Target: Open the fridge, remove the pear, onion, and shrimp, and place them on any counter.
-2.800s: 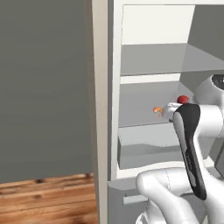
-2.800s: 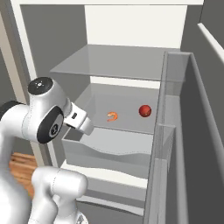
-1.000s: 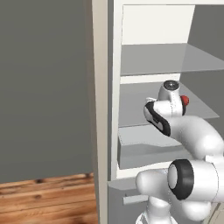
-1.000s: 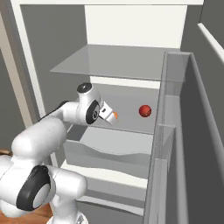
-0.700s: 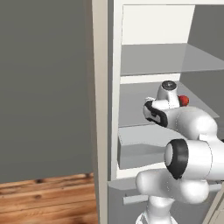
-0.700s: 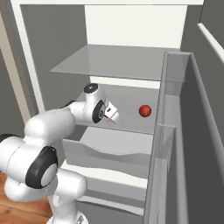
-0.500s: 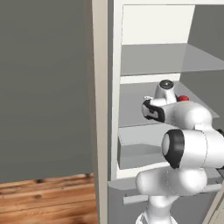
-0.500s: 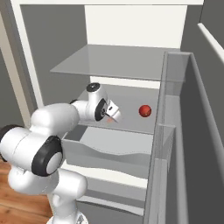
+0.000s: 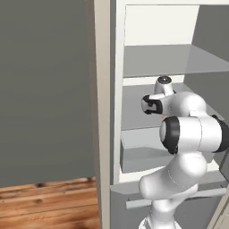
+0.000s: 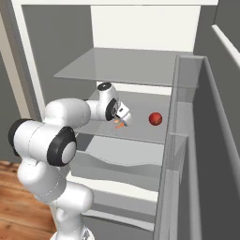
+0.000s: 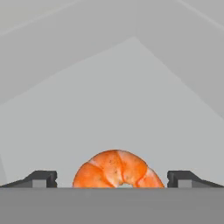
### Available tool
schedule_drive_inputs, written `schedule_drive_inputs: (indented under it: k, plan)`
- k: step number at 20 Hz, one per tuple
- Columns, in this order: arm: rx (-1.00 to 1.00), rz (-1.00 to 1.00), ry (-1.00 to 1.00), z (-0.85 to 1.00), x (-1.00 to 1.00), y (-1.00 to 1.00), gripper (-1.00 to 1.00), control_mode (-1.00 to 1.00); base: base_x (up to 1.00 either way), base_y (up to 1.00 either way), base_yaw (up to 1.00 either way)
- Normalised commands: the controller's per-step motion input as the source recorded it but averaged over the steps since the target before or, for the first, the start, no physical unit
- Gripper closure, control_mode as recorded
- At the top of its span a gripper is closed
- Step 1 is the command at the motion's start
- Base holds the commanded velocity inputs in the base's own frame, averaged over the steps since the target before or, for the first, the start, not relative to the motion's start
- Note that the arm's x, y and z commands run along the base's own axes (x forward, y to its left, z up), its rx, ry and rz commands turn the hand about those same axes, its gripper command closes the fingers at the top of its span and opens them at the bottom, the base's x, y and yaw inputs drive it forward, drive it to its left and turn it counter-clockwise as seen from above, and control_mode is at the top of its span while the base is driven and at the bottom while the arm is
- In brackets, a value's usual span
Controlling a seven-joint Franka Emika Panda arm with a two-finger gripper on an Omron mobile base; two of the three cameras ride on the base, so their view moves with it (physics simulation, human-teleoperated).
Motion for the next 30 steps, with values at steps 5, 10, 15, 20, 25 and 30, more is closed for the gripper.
schedule_drive_inputs:
  k: [5, 10, 15, 20, 25, 30]
  plan:
    - [0.00, 0.00, 0.00, -0.66, -0.03, 0.00, -1.00, -1.00, 0.00, 0.00, 0.00]
    - [0.00, 0.00, -0.03, -1.00, -0.20, 0.00, -1.00, -1.00, 0.00, 0.00, 0.00]
    - [-0.03, 0.00, -0.09, -1.00, -0.39, 0.00, -1.00, -1.00, 0.00, 0.00, 0.00]
    - [-0.05, 0.00, -0.08, -1.00, -0.57, 0.00, -1.00, -1.00, 0.00, 0.00, 0.00]
    - [0.00, 0.00, 0.08, -0.99, -0.08, 0.00, -1.00, -1.00, 0.00, 0.00, 0.00]
    - [0.03, 0.00, 0.24, -0.75, -0.40, 0.08, -1.00, -1.00, 0.00, 0.00, 0.00]
